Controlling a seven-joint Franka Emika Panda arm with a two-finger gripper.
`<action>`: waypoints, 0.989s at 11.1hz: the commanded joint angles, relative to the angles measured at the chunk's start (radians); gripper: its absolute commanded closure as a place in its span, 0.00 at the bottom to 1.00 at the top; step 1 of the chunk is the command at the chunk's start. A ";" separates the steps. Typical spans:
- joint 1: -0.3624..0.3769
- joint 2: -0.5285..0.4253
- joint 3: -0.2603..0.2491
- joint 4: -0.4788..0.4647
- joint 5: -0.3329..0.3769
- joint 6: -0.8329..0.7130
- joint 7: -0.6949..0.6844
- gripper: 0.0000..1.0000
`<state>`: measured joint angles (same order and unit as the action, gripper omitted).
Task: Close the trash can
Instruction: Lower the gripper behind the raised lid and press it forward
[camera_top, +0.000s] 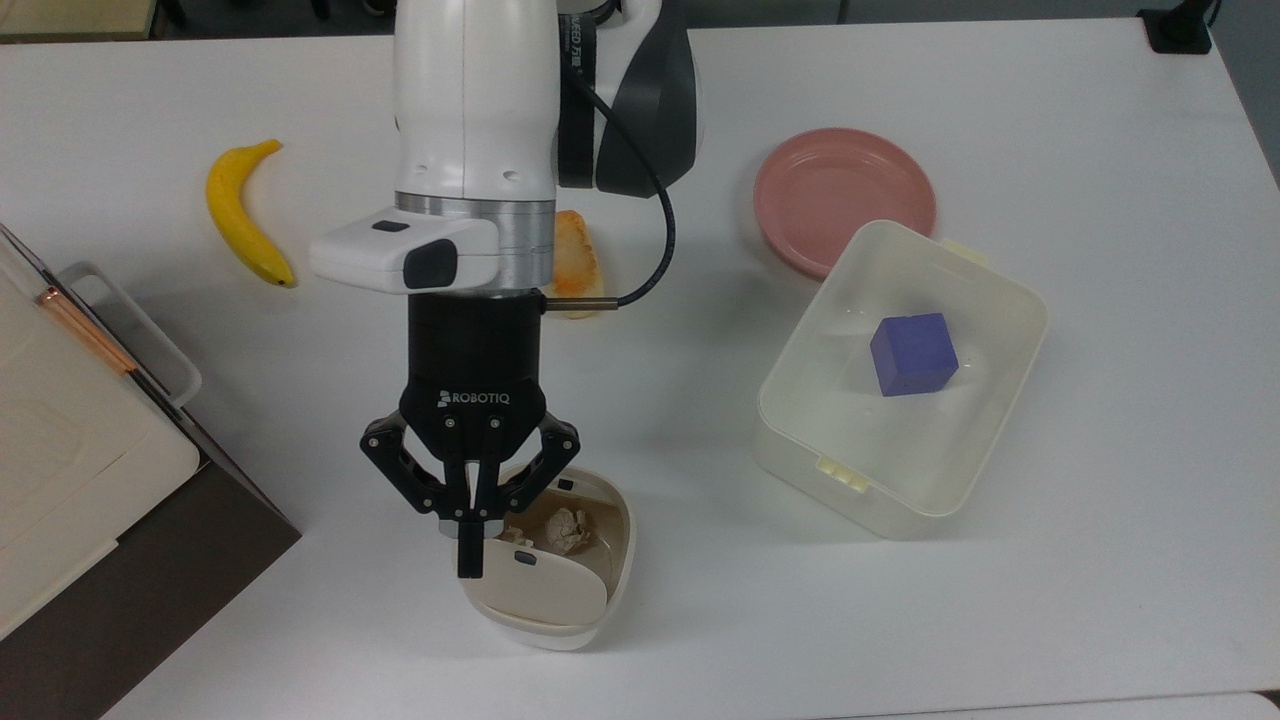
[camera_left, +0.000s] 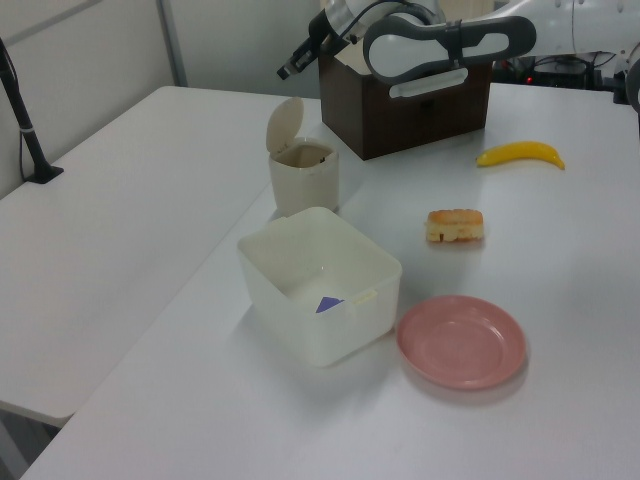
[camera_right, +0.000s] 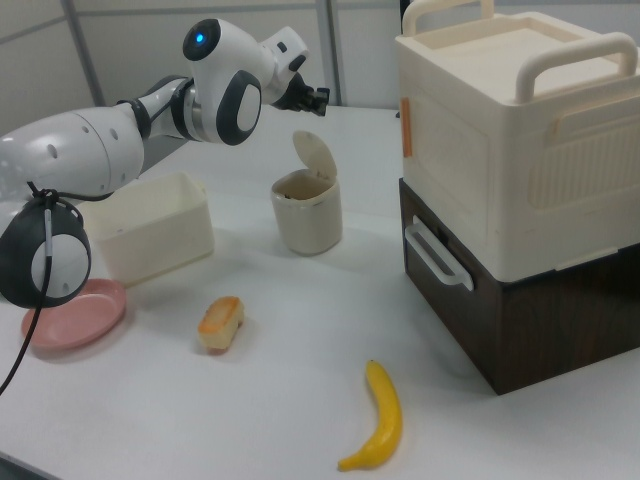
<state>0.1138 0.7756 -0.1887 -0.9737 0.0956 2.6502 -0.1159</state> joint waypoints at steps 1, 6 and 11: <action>0.030 -0.050 -0.017 -0.089 0.015 0.014 -0.036 1.00; 0.023 -0.044 -0.017 -0.094 0.013 0.014 -0.048 1.00; 0.024 -0.044 -0.014 -0.143 0.012 0.016 -0.060 1.00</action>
<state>0.1216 0.7737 -0.1892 -1.0479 0.0956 2.6502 -0.1485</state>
